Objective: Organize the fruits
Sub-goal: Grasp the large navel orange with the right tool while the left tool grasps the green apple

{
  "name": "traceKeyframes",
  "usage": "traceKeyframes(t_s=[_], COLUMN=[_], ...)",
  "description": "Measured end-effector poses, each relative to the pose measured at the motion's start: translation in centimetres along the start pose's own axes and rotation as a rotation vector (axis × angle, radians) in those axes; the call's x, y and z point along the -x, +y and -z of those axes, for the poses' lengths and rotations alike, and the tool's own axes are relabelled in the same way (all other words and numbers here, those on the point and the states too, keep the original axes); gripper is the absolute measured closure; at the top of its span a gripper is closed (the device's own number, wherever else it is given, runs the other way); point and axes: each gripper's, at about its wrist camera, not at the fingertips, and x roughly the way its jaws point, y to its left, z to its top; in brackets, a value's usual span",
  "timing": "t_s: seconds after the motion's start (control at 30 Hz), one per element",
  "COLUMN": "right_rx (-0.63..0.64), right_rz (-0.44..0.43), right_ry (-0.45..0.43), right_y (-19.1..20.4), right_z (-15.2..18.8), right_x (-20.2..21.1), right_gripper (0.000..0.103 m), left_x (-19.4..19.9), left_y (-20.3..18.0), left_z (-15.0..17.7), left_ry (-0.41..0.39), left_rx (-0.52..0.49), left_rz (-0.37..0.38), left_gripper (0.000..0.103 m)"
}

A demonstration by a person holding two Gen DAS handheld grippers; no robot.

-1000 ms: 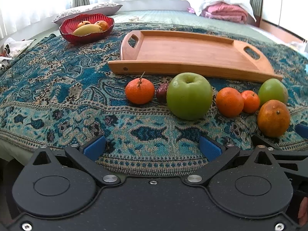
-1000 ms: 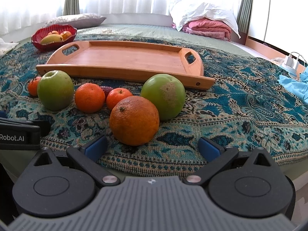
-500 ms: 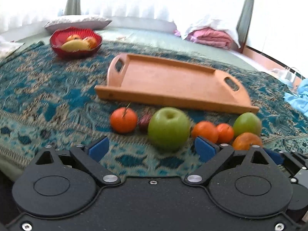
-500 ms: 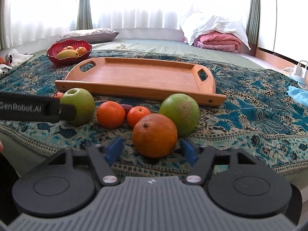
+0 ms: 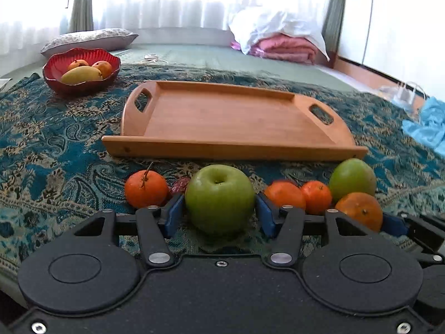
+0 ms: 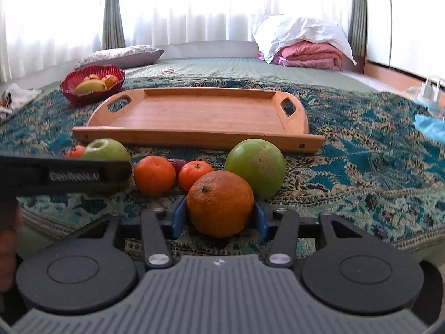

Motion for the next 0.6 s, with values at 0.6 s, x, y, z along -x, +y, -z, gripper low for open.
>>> traceKeyframes(t_s=[0.6], right_rx=[-0.137], right_rz=[-0.045], right_ry=[-0.105], right_y=[-3.3], right_z=[-6.9], right_x=[0.9], right_gripper=[0.050], left_x=[2.1], left_y=[-0.1], left_z=[-5.9], left_ry=[-0.092], left_rx=[-0.005], left_rz=[0.012], left_gripper=[0.050])
